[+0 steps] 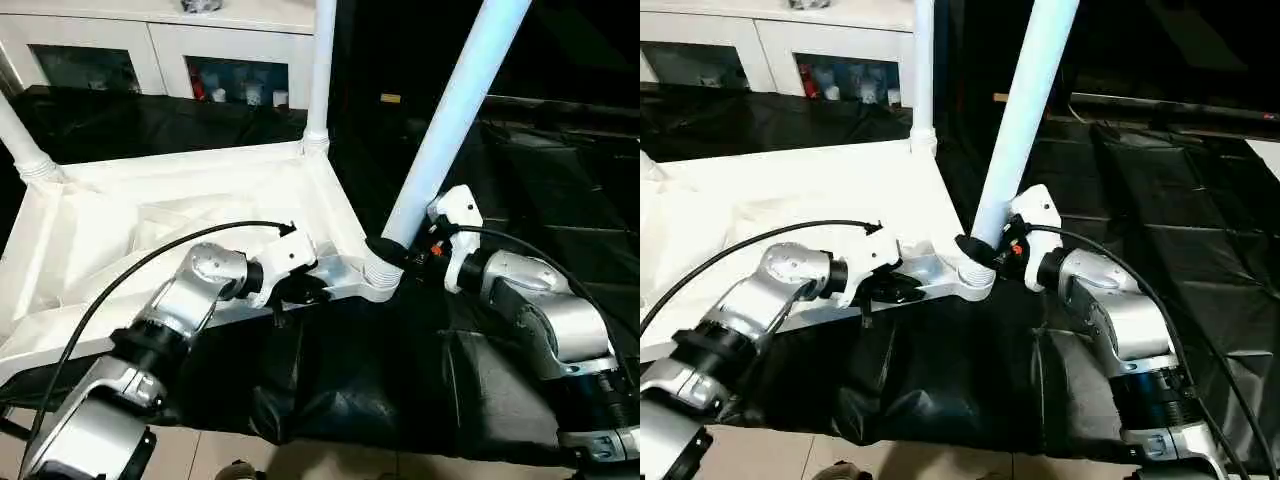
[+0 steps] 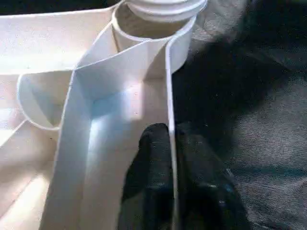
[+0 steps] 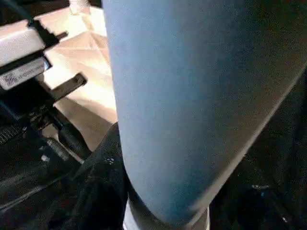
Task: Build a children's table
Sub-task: Insert table leg to table base
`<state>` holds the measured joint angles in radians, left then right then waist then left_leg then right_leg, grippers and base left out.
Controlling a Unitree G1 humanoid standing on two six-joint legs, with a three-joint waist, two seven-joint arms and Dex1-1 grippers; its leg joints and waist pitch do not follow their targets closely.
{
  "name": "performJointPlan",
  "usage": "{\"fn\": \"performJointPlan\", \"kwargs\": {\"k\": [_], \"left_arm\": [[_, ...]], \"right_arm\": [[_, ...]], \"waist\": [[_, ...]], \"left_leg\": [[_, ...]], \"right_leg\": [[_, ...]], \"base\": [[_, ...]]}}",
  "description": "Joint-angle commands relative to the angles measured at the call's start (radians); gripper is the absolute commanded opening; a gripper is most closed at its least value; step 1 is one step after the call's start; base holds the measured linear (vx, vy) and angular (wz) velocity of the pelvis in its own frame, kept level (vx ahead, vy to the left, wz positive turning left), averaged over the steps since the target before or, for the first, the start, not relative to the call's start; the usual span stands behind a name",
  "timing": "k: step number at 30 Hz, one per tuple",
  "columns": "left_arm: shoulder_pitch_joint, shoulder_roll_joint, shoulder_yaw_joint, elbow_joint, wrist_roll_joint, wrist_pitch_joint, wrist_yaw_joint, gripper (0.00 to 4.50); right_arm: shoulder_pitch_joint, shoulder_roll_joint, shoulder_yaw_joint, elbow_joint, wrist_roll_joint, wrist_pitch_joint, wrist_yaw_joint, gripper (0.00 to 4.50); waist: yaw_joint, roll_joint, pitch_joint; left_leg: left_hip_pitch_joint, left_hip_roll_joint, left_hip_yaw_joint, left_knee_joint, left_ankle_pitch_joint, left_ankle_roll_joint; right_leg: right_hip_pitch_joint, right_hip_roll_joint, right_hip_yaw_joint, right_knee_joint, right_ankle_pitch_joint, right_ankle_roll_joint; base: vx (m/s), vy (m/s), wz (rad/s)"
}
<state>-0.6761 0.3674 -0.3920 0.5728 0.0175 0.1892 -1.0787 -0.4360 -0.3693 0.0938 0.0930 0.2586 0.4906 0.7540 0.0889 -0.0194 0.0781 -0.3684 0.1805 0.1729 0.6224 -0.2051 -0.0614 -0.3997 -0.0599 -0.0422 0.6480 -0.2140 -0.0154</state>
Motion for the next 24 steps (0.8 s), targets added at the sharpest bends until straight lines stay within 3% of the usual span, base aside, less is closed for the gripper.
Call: {"fn": "performJointPlan", "kwargs": {"k": [1, 8, 15, 16, 17, 24], "left_arm": [[-0.009, 0.004, -0.014, 0.014, 0.017, 0.011, -0.017, 0.07], [-0.009, -0.005, 0.012, 0.003, -0.002, -0.006, -0.012, 0.00], [0.025, 0.006, 0.027, -0.045, -0.023, -0.018, -0.032, 0.00], [0.035, 0.010, 0.027, -0.058, -0.026, -0.017, -0.037, 0.00], [0.035, 0.010, 0.027, -0.058, -0.026, -0.017, -0.037, 0.00], [0.058, 0.014, 0.030, -0.070, -0.028, -0.022, -0.033, 0.00]], "right_arm": [[-0.023, -0.018, 0.010, 0.008, -0.018, 0.022, 0.009, 1.87], [-0.047, -0.024, 0.038, 0.058, -0.039, 0.037, 0.015, 1.87], [-0.096, -0.001, 0.021, 0.101, -0.029, 0.029, -0.003, 1.87], [-0.102, 0.001, 0.018, 0.101, -0.023, 0.032, -0.003, 1.87], [-0.102, 0.001, 0.018, 0.101, -0.023, 0.032, -0.003, 1.87], [-0.110, 0.006, 0.016, 0.136, -0.030, 0.019, -0.003, 1.86]], "waist": [[0.002, 0.005, -0.084], [0.004, 0.003, -0.085], [0.002, 0.005, -0.086], [0.002, -0.001, -0.086], [0.003, 0.000, -0.087], [-0.001, 0.001, -0.084]], "left_leg": [[0.012, 0.045, -0.014, -0.074, -0.068, 0.011], [0.011, 0.046, -0.014, -0.073, -0.068, 0.012], [0.010, 0.047, -0.014, -0.074, -0.062, 0.009], [0.010, 0.047, -0.014, -0.074, -0.054, 0.015], [0.009, 0.047, -0.014, -0.073, -0.049, 0.017], [0.010, 0.046, -0.013, -0.075, -0.063, 0.014]], "right_leg": [[0.063, -0.084, 0.051, -0.070, 0.003, -0.259], [0.064, -0.085, 0.050, -0.069, 0.009, -0.264], [0.063, -0.085, 0.049, -0.067, 0.014, -0.267], [0.064, -0.086, 0.050, -0.065, 0.025, -0.268], [0.064, -0.086, 0.050, -0.064, 0.030, -0.268], [0.061, -0.084, 0.050, -0.070, -0.013, -0.257]], "base": [[0.000, 0.000, 0.00], [0.000, 0.000, 0.00], [0.000, 0.000, 0.00], [0.000, 0.000, 0.00], [0.000, 0.000, 0.00], [0.000, 0.000, 0.00]]}}
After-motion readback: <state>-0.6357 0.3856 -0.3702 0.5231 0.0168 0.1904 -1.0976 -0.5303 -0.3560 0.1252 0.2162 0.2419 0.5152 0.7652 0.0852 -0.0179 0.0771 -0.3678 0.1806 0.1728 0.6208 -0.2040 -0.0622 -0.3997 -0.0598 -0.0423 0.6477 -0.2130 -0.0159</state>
